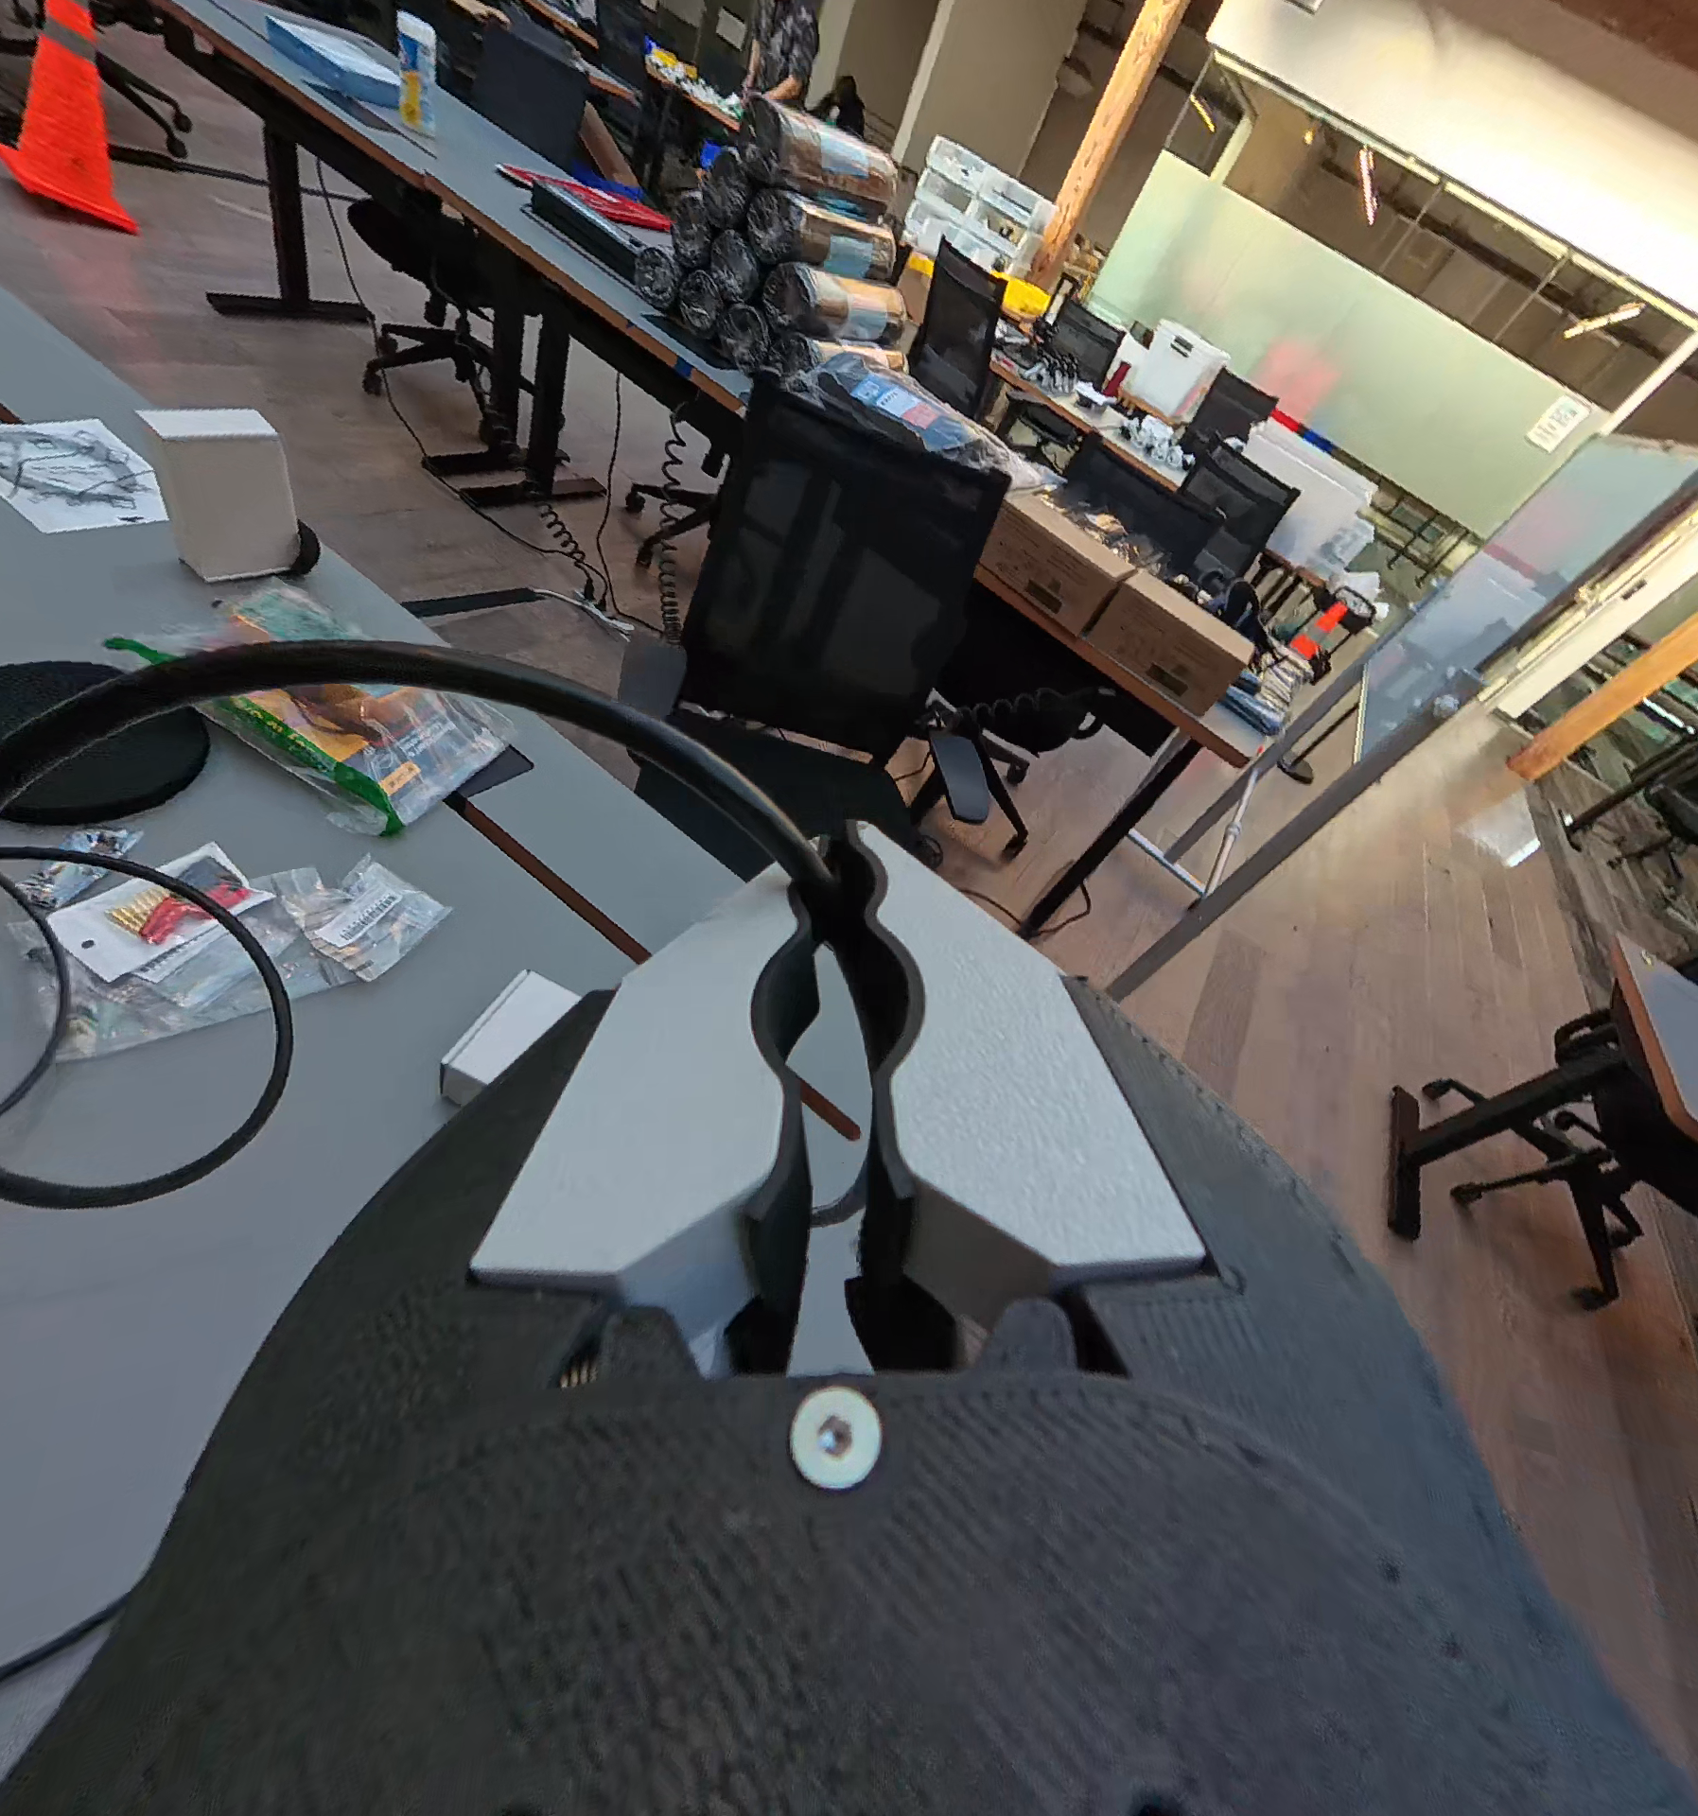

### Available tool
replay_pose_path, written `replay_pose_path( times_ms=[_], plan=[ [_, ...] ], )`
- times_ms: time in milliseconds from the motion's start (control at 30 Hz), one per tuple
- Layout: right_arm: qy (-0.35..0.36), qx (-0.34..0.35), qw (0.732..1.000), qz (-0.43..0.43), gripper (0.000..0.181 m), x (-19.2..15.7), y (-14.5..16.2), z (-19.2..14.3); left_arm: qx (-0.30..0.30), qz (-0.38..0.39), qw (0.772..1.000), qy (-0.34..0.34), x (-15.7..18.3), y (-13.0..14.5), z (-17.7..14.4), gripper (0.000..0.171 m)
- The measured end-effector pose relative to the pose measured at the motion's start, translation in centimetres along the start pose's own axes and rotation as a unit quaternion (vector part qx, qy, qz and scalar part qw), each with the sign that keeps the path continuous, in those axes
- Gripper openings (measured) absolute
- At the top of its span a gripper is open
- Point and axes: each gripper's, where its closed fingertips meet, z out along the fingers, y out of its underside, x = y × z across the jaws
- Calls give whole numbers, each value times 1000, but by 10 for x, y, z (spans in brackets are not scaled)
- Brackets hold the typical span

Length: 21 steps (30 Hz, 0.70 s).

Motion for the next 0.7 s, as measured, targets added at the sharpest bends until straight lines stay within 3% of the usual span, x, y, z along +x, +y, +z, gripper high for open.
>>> replay_pose_path(
  times_ms=[167,333,467,600,700],
  plan=[
    [31,-43,998,45,0,27,72,-18,67,41,994,-76,-38,-45,-81,3],
    [16,-76,995,70,0,20,133,-22,126,91,972,-179,-99,-115,-209,3],
    [-50,-119,989,68,0,-33,184,-7,158,122,942,-270,-145,-175,-332,2],
    [-132,-187,973,42,1,-119,242,18,173,145,906,-357,-181,-233,-450,2],
    [-183,-231,955,17,3,-186,280,35,171,147,893,-389,-194,-267,-519,2]
  ],
)
